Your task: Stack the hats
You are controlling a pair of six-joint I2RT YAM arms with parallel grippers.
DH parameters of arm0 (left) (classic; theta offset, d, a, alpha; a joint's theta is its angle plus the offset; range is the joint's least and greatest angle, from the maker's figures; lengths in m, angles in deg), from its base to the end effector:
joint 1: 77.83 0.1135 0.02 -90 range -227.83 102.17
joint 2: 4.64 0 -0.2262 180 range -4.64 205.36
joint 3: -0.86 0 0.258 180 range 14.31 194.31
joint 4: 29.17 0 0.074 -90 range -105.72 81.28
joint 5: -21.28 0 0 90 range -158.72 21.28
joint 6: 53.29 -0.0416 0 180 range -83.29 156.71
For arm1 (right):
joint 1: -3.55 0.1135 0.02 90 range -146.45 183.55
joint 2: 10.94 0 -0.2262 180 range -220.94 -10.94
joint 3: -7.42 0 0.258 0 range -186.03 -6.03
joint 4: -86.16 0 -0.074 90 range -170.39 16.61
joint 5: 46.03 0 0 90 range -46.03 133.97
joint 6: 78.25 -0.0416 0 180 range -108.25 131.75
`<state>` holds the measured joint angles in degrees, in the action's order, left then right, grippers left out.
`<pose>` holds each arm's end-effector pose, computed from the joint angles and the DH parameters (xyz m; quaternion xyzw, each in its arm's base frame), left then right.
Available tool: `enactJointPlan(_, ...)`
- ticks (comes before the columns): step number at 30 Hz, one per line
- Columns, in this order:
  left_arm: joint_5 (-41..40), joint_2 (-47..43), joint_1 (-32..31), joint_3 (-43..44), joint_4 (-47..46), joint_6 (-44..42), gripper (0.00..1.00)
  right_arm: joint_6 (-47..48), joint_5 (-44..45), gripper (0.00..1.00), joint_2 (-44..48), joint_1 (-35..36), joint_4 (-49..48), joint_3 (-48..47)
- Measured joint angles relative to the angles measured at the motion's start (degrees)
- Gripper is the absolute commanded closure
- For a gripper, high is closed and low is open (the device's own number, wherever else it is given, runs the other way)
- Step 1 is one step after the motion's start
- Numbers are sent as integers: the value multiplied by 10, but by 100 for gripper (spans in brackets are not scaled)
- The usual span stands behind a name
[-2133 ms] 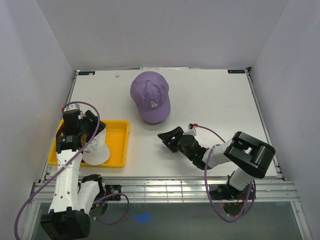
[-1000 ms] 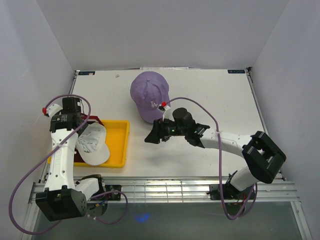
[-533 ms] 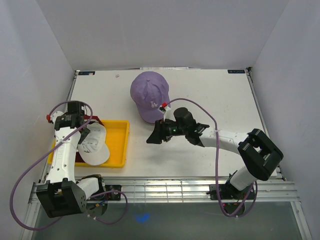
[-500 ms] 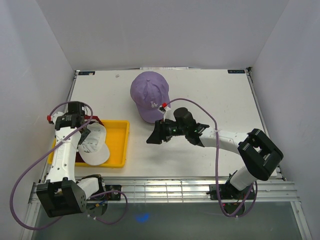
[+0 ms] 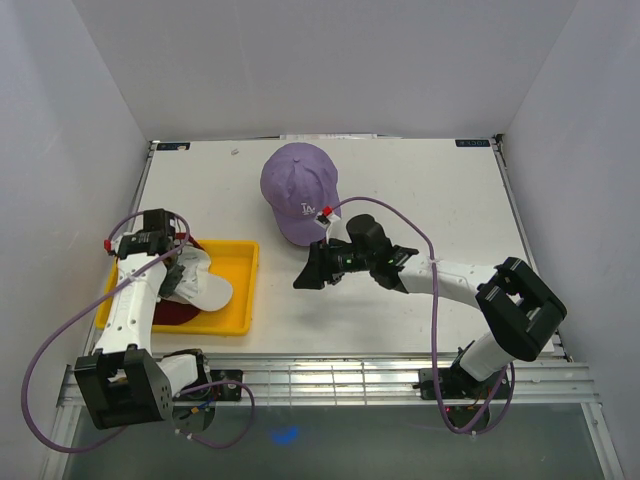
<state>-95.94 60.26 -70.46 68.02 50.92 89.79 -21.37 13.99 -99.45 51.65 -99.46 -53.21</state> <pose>0.2011 0.0452 0.2200 -0.5081 0.8225 0.1756 0.1858 0.2143 0.2699 0.1773 -0.2475 0.7764 0.5134 0.2689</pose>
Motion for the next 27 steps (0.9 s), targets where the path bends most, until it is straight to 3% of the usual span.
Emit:
enactJointPlan(1,5,-1,0,0,-2,-1,96,3,-1,41,0,0,7,-3)
enactJointPlan(3,11,-2,-1,0,-8,-8,100,8,-2,41,0,0,24,-14)
enactJointPlan(13,48,-4,-1,58,-7,-88,100,71,4,42,-3,26,123,-141)
enactJointPlan(18,70,-18,-1,82,-1,-127,100,116,40,42,-38,92,194,-256)
enactJointPlan(27,115,-82,-1,92,20,-136,100,158,141,42,-144,202,235,-409)
